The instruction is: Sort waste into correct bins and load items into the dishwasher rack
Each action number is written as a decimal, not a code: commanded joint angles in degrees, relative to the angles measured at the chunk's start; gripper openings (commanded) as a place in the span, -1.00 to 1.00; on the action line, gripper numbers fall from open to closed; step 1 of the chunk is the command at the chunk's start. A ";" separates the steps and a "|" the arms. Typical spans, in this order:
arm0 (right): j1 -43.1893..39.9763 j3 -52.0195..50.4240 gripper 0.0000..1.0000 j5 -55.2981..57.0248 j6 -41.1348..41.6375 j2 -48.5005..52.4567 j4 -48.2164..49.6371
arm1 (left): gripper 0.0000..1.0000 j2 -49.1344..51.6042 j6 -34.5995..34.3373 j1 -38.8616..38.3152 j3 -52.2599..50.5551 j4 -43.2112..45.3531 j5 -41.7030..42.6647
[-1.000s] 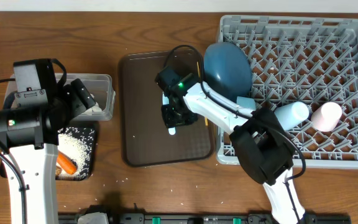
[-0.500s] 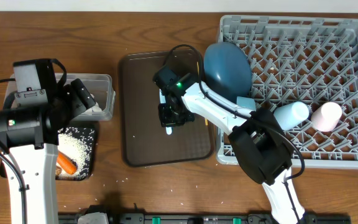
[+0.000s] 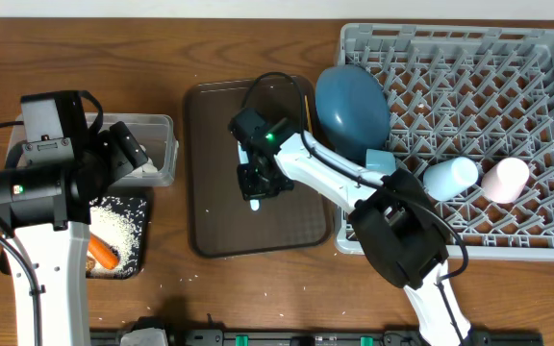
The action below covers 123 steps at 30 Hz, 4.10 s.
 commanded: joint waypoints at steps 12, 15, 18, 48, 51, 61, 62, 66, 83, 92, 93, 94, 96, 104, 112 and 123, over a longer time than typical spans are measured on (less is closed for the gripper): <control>2.60 3.30 -0.98 7.58 -2.56 2.71 -3.13 | 0.96 -0.07 0.15 0.24 0.11 -0.15 -0.48; 2.75 5.92 -0.98 11.02 -3.78 2.71 -6.08 | 0.96 -0.07 0.15 0.24 0.11 -0.15 -0.48; 2.78 8.66 -0.98 13.42 -4.92 2.71 -8.70 | 0.96 -0.07 0.15 0.24 0.11 -0.15 -0.48; 0.20 3.54 -0.35 11.65 -8.96 2.73 -4.37 | 0.96 -0.07 0.13 0.24 0.11 -0.15 -0.48; 0.22 3.02 -0.52 11.41 -8.94 2.73 -4.33 | 0.95 -0.07 0.15 0.24 0.11 -0.15 -0.48; 0.50 2.62 -0.98 5.38 -12.20 2.73 -2.32 | 0.96 -0.07 0.15 0.24 0.11 -0.15 -0.48; 0.50 2.64 -0.97 5.68 -11.80 2.73 -2.29 | 0.96 -0.07 0.15 0.24 0.11 -0.15 -0.48; 0.50 2.86 -0.98 5.79 -11.47 2.73 -1.92 | 0.96 -0.07 0.15 0.24 0.11 -0.15 -0.48; 5.01 3.04 -0.97 10.58 -14.49 2.73 -1.64 | 0.96 -0.07 0.15 0.24 0.11 -0.15 -0.48; 9.49 4.09 -0.98 22.45 -13.40 2.73 -2.29 | 0.96 -0.07 0.15 0.24 0.11 -0.15 -0.48; 9.79 4.37 -0.98 25.22 -13.40 2.73 -2.34 | 0.96 -0.07 0.13 0.24 0.11 -0.15 -0.48; 10.08 4.68 -0.98 27.61 -13.44 2.73 -2.45 | 0.96 -0.07 0.15 0.24 0.11 -0.15 -0.48; 10.43 4.83 -0.98 30.67 -14.95 2.73 -2.40 | 0.96 -0.07 0.13 0.24 0.11 -0.15 -0.48; 11.91 4.83 -0.98 44.50 -26.60 2.73 -1.33 | 0.96 -0.07 0.15 0.24 0.11 -0.15 -0.48; 14.19 4.83 -0.53 44.24 -29.97 2.73 -0.42 | 0.96 -0.07 0.15 0.24 0.11 -0.17 -0.48; 7.52 4.59 -0.07 29.49 -34.71 4.07 5.97 | 0.96 -0.07 0.15 0.24 0.11 -0.15 -0.48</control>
